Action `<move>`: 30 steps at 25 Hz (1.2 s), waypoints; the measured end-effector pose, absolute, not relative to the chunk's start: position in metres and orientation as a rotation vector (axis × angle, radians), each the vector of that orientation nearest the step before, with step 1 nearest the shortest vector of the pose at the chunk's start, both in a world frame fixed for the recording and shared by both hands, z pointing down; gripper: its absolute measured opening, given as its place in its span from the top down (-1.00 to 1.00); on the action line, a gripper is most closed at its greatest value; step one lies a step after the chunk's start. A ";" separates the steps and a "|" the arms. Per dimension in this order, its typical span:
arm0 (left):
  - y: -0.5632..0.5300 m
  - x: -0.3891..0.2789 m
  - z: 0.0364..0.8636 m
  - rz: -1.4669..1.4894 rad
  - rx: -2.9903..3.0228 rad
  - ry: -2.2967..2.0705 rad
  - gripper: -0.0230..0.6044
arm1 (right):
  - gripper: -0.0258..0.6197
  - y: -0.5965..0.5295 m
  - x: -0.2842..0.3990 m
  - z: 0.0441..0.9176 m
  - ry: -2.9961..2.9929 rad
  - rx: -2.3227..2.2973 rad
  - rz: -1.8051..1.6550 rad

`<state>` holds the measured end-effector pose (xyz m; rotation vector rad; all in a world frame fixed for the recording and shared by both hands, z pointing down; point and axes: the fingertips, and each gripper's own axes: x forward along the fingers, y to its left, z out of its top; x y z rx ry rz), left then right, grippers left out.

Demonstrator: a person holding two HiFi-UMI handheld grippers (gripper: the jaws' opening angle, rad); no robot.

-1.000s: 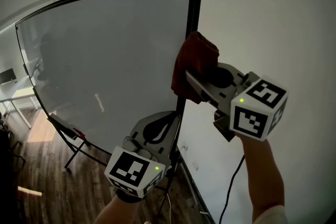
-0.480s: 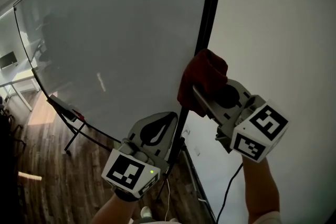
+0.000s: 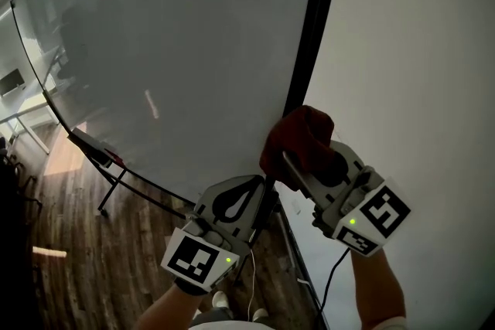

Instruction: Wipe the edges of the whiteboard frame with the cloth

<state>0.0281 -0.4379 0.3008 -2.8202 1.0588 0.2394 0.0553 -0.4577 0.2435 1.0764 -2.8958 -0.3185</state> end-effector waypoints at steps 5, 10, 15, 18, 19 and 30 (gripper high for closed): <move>-0.425 0.014 0.334 0.243 -2.818 1.078 0.90 | 0.75 -0.446 0.045 0.294 -2.841 1.126 -0.309; -0.428 0.008 0.365 0.223 -2.835 1.101 0.90 | 0.75 -0.447 0.043 0.338 -2.774 1.233 -0.291; -0.428 0.006 0.384 0.219 -2.853 1.085 0.90 | 0.75 -0.448 0.042 0.373 -2.713 1.292 -0.227; -0.428 0.006 0.395 0.211 -2.862 1.063 0.90 | 0.75 -0.449 0.041 0.391 -2.680 1.321 -0.221; -0.427 0.006 0.399 0.206 -2.868 1.058 0.90 | 0.75 -0.449 0.040 0.393 -2.676 1.341 -0.225; -0.427 0.005 0.428 0.190 -2.907 1.008 0.90 | 0.75 -0.448 0.040 0.457 -2.532 1.587 -0.083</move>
